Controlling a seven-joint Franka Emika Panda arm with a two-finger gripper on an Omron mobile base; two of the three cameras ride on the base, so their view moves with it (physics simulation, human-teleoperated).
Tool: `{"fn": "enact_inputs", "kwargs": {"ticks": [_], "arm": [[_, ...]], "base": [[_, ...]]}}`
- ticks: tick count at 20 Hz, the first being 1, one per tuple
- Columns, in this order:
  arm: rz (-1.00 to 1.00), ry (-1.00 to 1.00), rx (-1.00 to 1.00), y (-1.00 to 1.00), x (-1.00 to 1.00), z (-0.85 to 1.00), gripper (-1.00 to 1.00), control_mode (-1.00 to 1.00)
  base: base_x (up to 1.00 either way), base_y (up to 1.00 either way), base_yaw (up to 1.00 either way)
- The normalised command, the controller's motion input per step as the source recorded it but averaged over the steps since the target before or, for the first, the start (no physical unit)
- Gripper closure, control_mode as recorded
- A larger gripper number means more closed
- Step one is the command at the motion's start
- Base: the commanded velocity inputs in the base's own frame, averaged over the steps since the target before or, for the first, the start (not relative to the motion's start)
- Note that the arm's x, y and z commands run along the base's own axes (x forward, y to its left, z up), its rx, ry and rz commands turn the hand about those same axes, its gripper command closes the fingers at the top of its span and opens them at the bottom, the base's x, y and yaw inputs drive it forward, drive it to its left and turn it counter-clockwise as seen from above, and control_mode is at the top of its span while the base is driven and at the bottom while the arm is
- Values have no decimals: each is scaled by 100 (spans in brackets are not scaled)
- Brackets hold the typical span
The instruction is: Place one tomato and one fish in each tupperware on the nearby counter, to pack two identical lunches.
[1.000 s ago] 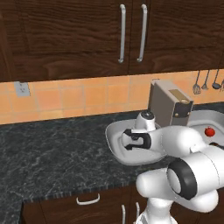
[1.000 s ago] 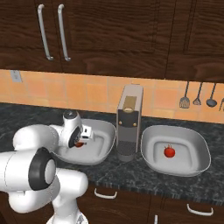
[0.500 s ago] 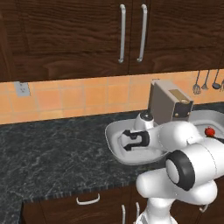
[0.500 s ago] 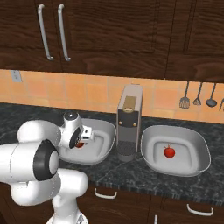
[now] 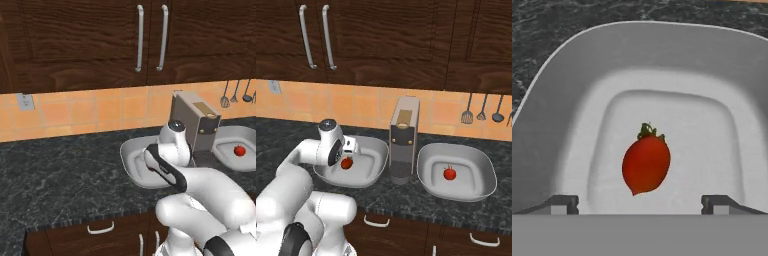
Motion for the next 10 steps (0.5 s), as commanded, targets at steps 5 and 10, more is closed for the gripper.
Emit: {"fn": "enact_inputs", "kwargs": {"ticks": [5, 10], "arm": [[-1, -1, 0, 0, -81, 80, -100, -100], [0, -8, 0, 0, -92, 74, -100, -100]], "base": [[0, 0, 0], [0, 0, 0]]}}
